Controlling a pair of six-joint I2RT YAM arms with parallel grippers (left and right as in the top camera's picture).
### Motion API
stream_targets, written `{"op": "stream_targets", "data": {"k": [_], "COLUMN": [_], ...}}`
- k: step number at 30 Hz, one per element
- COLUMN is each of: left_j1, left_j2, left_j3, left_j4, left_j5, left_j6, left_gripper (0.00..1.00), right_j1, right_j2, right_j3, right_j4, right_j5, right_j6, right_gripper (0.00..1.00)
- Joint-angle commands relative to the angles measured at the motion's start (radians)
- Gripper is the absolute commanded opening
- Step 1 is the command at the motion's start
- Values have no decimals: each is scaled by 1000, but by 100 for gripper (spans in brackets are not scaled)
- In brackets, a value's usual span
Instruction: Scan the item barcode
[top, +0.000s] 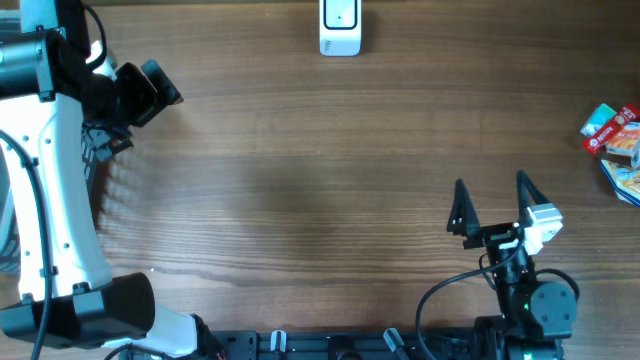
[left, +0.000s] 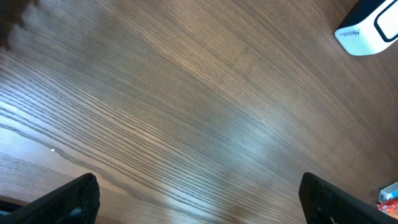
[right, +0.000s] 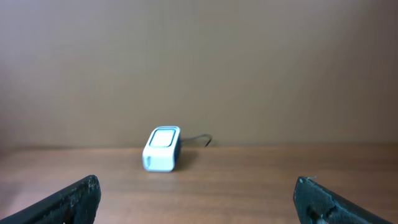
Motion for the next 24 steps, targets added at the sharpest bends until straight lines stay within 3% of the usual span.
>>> {"op": "stream_targets", "data": {"k": [1,15,24], "left_j1": [-5,-5,-5], "left_j2": [6,6,6], "left_j3": [-6,-6,-6], "left_j4": [3,3,3], "left_j5": [8,8,8], "left_j6": [12,12,12], "left_gripper": [100,100,100], "right_j1": [3,-26,-26], "right_j2": [-17,-16,-16], "right_j3": [-79,-93,-93], "right_j4": [73,-71,-70], "right_j5": [70,110,111], "right_j6": [-16,3,8], "right_gripper": [100,100,100]}}
